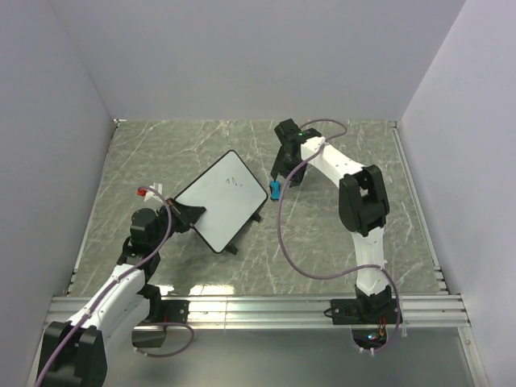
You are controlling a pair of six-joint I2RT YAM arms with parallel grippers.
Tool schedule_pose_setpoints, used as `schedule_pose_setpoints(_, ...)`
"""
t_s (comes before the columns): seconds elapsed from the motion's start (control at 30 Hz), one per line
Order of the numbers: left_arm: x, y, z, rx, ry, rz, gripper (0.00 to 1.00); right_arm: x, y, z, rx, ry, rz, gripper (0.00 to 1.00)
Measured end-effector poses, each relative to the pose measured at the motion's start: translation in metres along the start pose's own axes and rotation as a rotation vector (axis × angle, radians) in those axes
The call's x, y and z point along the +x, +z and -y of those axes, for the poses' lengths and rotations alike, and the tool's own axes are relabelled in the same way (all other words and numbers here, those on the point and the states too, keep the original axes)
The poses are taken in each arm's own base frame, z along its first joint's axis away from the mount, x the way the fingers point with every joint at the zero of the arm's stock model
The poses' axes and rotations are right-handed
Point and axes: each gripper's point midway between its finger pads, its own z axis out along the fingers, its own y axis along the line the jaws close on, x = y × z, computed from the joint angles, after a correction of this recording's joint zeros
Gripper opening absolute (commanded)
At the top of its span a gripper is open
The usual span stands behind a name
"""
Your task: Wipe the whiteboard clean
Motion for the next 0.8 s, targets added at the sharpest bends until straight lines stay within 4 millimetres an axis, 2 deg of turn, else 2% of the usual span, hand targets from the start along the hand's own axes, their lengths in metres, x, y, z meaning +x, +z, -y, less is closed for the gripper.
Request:
schedule_pose_setpoints(0.17, 0.000, 0.000, 0.000, 0.000, 0.000, 0.000, 0.00, 0.007, 0.018, 0.010, 0.052, -0.030, -0.031, 0.62)
schedule_pose_setpoints(0.47, 0.000, 0.000, 0.000, 0.000, 0.000, 0.000, 0.00, 0.009, 0.021, 0.011, 0.056, -0.067, -0.037, 0.62)
schedule_pose_setpoints(0.8, 0.000, 0.000, 0.000, 0.000, 0.000, 0.000, 0.00, 0.014, 0.021, -0.012, 0.021, -0.142, -0.025, 0.60)
